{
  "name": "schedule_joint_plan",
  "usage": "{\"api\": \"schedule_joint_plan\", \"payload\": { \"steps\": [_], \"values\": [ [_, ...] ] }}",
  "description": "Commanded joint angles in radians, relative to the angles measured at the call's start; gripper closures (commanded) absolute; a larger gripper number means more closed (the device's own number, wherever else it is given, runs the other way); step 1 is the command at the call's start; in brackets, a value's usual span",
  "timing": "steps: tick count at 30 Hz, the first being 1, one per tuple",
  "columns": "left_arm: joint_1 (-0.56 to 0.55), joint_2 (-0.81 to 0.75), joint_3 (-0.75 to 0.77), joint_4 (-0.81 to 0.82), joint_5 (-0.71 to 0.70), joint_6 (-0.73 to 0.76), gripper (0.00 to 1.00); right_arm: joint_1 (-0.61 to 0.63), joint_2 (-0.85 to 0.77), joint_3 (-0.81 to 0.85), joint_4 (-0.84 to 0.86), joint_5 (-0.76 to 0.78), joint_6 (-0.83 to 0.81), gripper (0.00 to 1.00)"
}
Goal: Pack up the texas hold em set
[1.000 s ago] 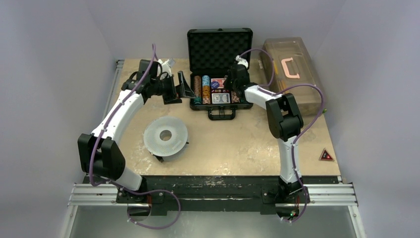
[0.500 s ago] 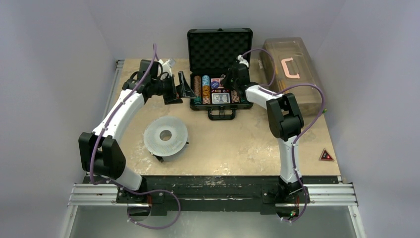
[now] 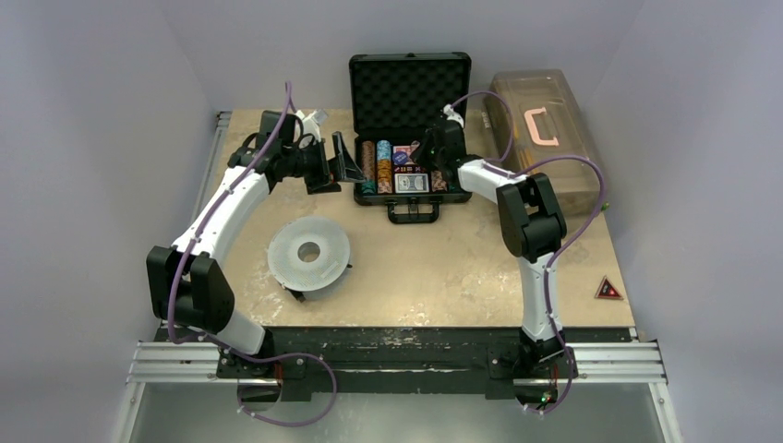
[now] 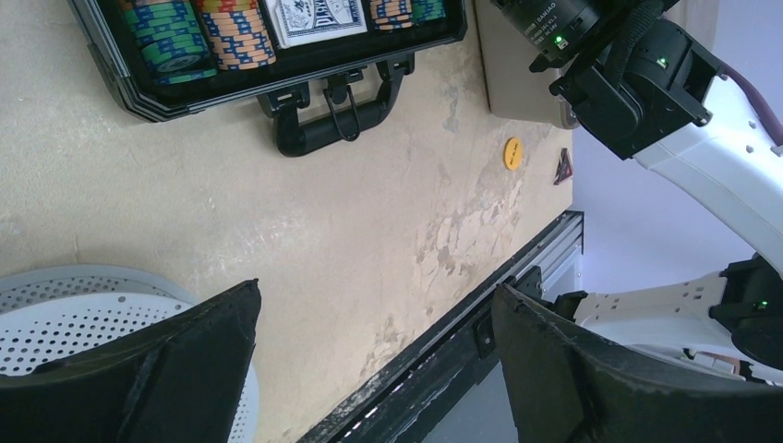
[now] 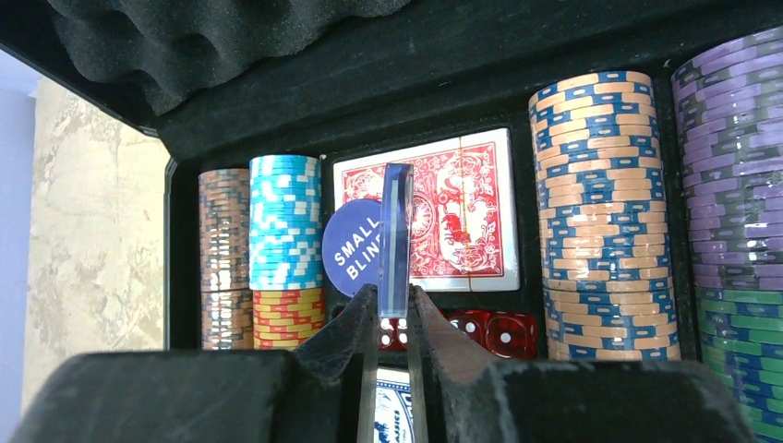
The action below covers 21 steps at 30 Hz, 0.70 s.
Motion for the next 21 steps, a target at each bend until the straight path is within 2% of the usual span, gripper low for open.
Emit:
{"api": "schedule_joint_plan", "payload": {
  "steps": [1,5,7,11,17,21],
  "values": [
    [-0.004,-0.008,-0.003,0.035,0.031,-0.006,0.09,-0.022,-0.002,0.011,0.030,0.011,0.009,0.84],
    [-0.004,-0.009,-0.004,0.036,0.033,-0.007,0.09,-0.025,-0.002,0.036,-0.004,-0.003,0.000,0.65],
    [-0.004,-0.009,-0.004,0.037,0.034,-0.006,0.09,-0.025,-0.021,0.055,-0.045,0.017,-0.015,0.63],
    [-0.004,-0.014,-0.007,0.044,0.043,-0.009,0.09,-0.021,-0.069,0.099,-0.246,0.046,-0.053,0.57],
    [-0.012,-0.024,-0.012,0.048,0.041,-0.010,0.08,0.012,-0.327,-0.101,-0.358,0.108,-0.180,0.49],
    [-0.032,-0.037,-0.012,0.048,0.041,-0.006,0.08,0.050,-0.553,-0.274,-0.485,0.243,-0.253,0.41]
  ]
}}
